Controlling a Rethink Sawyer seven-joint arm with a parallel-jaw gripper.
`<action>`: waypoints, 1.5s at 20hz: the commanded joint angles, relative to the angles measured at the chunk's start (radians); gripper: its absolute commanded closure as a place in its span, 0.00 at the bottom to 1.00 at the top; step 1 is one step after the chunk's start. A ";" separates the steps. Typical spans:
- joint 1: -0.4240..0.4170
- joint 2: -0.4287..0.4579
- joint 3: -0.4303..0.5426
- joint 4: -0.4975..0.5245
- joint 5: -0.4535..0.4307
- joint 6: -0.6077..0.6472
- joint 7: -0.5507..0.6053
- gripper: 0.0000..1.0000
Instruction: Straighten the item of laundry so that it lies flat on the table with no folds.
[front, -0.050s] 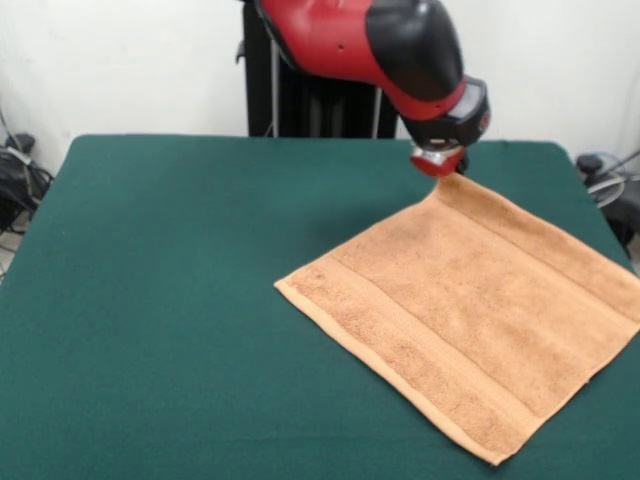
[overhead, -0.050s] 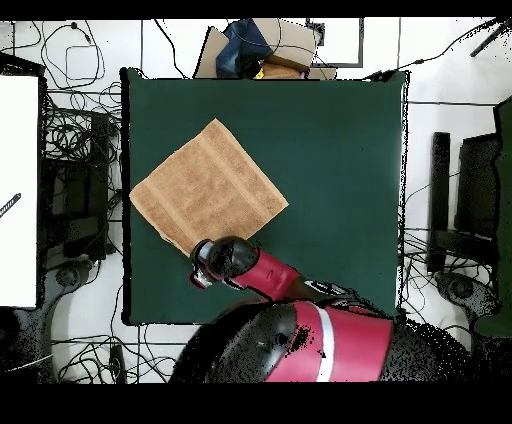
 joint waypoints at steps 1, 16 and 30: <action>-0.034 -0.044 0.067 -0.065 0.002 0.139 -0.074 1.00; -0.067 -0.045 0.124 -0.054 0.020 0.132 -0.076 1.00; -0.085 -0.035 0.053 -0.124 -0.024 0.157 -0.091 1.00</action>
